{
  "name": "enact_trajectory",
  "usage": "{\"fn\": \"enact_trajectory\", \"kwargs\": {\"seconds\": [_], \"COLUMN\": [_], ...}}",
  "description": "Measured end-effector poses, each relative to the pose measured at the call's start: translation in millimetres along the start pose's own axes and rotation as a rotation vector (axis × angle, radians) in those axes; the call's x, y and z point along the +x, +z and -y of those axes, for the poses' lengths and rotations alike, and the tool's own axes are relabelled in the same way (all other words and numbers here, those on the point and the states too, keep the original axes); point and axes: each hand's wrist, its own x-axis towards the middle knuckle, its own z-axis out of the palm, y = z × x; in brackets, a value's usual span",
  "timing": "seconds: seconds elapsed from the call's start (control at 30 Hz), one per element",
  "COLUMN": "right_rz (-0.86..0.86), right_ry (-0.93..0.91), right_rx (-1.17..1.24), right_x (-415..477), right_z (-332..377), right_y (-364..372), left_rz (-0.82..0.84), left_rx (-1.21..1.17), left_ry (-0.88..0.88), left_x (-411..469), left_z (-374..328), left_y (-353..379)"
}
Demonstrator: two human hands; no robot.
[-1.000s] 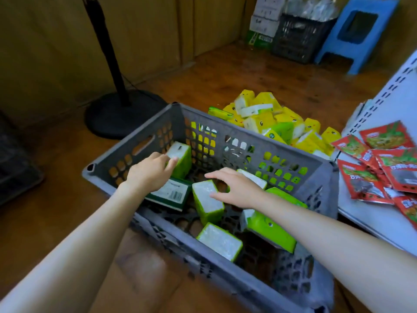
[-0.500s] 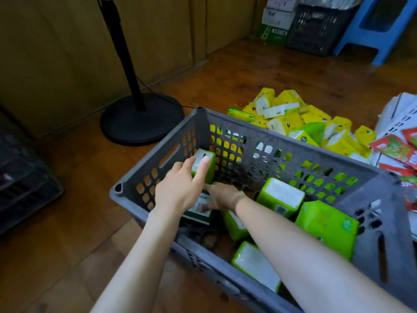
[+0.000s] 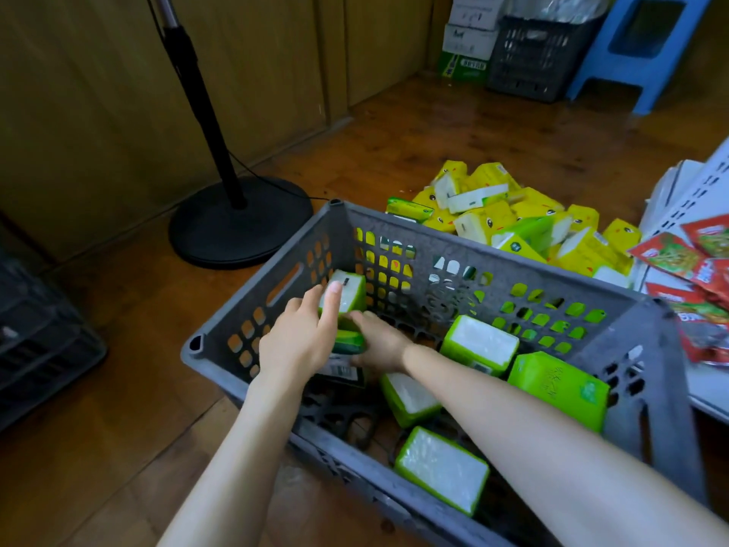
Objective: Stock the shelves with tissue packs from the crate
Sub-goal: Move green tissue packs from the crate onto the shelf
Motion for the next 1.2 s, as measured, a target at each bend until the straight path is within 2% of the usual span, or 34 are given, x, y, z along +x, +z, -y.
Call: {"fn": "enact_trajectory", "kwargs": {"seconds": [0.1, 0.2, 0.3, 0.37, 0.47, 0.67, 0.73, 0.87, 1.03, 1.2], "right_rz": [-0.129, -0.193, -0.248, -0.277, -0.348, -0.542, -0.562, -0.561, -0.877, -1.180], "right_ry": [-0.063, -0.126, -0.150, -0.157, -0.188, -0.156, -0.131, -0.180, -0.275, -0.288], "right_rx": [0.104, 0.071, 0.038, 0.033, 0.013, 0.190, 0.316, 0.723, 0.734, 0.684], "right_x": [-27, -67, -107, -131, -161, -214, -233, -276, -352, -459], "right_z": [7, 6, 1, -2, -5, -11, -13, -18, -33, -76], "right_y": [-29, -60, -84, -100, -124, -165, -180, -206, -258, -305], "left_rz": [0.000, -0.028, 0.017, 0.137, 0.269, 0.164, 0.087, 0.008, -0.003, 0.194], "left_rx": [0.018, -0.025, -0.325, -0.578, -0.743, -0.937, -1.004, -1.011, -0.925, -0.875], "left_ry": [-0.005, 0.016, 0.095, 0.101, 0.097, 0.212, 0.294, 0.534, 0.858, 1.070], "left_x": [0, -3, -10, -19, -36, -61, -71, -96, -144, -192], "left_z": [1, 0, -7, -23, -53, -121, -148, -204, -292, -401], "left_y": [0, -1, -6, -8, -7, -11, -12, -17, -17, 10]}}
